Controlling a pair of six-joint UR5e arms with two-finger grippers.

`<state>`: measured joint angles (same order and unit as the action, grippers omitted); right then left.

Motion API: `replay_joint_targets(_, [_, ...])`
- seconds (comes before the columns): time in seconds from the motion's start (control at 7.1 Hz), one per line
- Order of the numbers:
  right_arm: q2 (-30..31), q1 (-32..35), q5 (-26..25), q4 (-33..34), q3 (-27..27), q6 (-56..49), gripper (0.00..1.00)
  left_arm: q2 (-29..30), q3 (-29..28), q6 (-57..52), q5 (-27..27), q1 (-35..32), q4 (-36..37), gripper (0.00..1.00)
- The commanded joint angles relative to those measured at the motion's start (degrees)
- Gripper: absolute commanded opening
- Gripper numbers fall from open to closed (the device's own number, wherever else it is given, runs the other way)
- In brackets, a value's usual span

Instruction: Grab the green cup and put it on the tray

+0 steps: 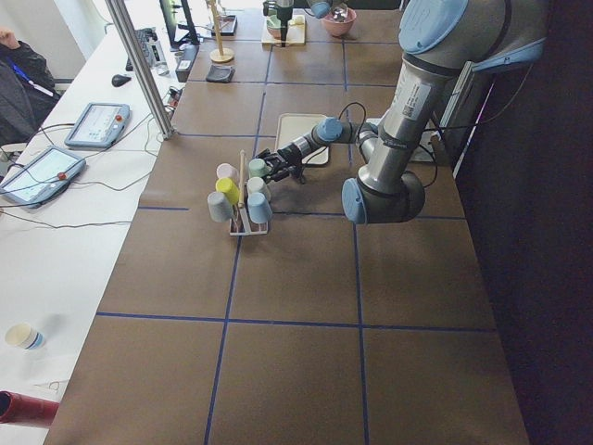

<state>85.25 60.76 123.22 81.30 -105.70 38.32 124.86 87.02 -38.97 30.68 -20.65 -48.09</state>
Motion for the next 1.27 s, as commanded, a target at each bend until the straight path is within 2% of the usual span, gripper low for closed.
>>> replay_joint_targets(0.0, [-0.09, -0.03, 0.09, 0.0, -0.21, 0.09, 1.0, -0.14, 2.52, -2.93, 0.0, -1.14, 0.1, 0.29])
replay_joint_targets(0.85, [0.0, 0.06, 0.09, 0.0, -0.29, 0.09, 1.0, -0.84, 4.91, -2.86, -0.09, -1.06, 0.28, 0.3])
replay_joint_targets(1.13, [0.0, 0.06, 0.09, 0.0, -0.21, 0.09, 1.0, -1.63, 7.62, -2.95, -0.09, -1.14, 1.93, 0.3])
